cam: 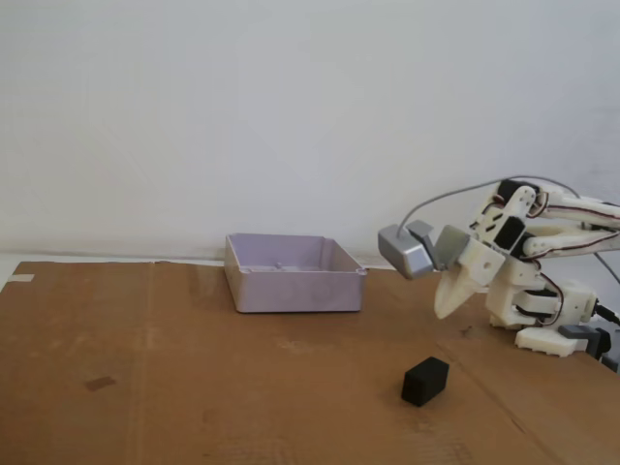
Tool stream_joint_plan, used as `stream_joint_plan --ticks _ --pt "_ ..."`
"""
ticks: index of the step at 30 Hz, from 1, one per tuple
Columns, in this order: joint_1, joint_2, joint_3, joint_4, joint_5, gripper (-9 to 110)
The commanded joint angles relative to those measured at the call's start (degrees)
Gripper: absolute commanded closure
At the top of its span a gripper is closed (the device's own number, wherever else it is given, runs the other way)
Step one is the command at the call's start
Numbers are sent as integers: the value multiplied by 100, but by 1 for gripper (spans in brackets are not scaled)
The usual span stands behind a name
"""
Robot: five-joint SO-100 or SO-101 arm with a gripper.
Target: Grasp a block and put it in the box.
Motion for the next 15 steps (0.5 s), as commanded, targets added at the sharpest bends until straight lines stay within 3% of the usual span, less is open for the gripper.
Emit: stream_joint_plan --ticks 1,15 --pt "18 -202 -932 -422 -9 101" --pt "-396 -1283 -1644 -1582 -9 101"
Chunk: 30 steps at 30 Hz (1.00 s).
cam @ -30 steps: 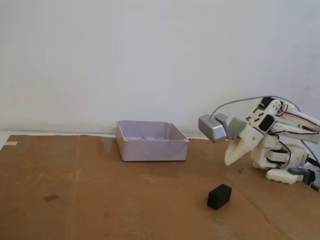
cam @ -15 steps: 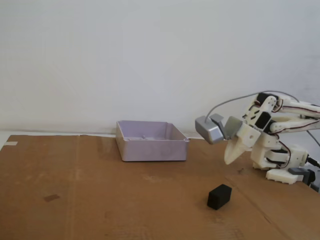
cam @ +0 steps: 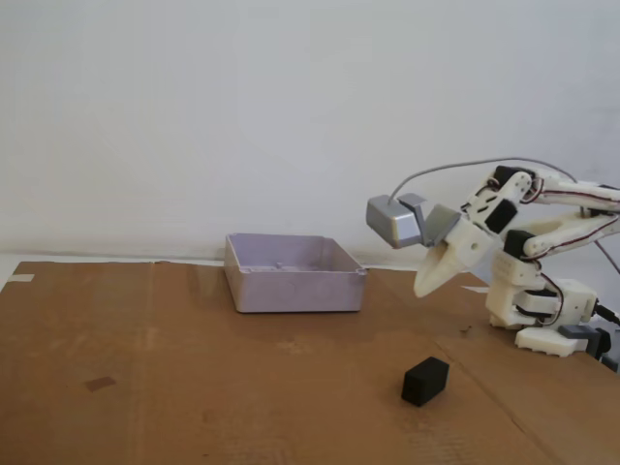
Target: Grasp a block and put it in the box.
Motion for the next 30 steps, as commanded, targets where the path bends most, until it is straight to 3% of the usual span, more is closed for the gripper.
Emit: stream_joint_plan --ticks 1,30 --pt "-264 -264 -853 -483 -18 101" --pt "-1564 -3208 -3823 -677 -26 101"
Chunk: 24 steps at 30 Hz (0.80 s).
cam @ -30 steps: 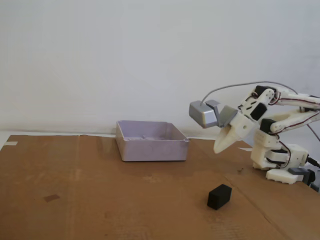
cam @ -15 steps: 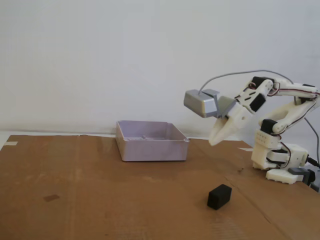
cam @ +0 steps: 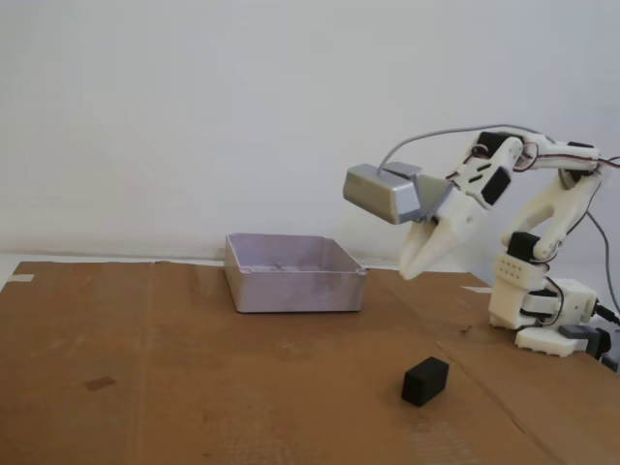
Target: Grasp a block and put it in the box.
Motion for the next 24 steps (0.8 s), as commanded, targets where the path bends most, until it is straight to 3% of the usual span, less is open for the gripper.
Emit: stream_joint_plan --ticks 1,24 --pt "-193 -62 -896 -255 -35 101" --pt "-1134 -703 -1072 -729 0 101"
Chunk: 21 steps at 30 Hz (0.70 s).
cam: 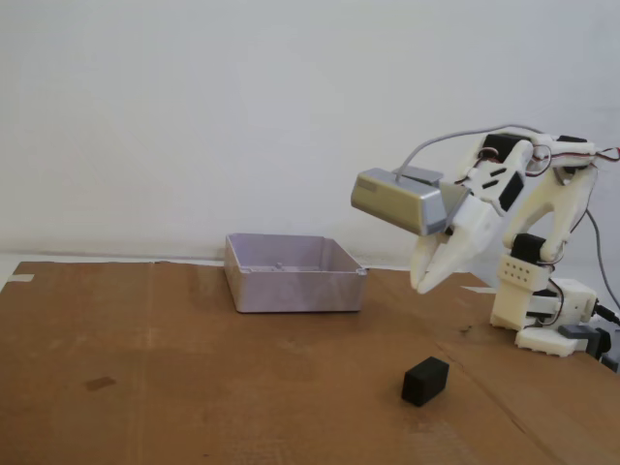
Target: Grasp a block and put it in the box.
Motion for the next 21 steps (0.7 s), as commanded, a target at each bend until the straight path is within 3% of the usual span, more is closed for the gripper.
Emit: stream_joint_plan --ticks 1,21 --pt "-158 -44 -624 -281 9 101" --pt "-475 -325 -694 -290 -26 101"
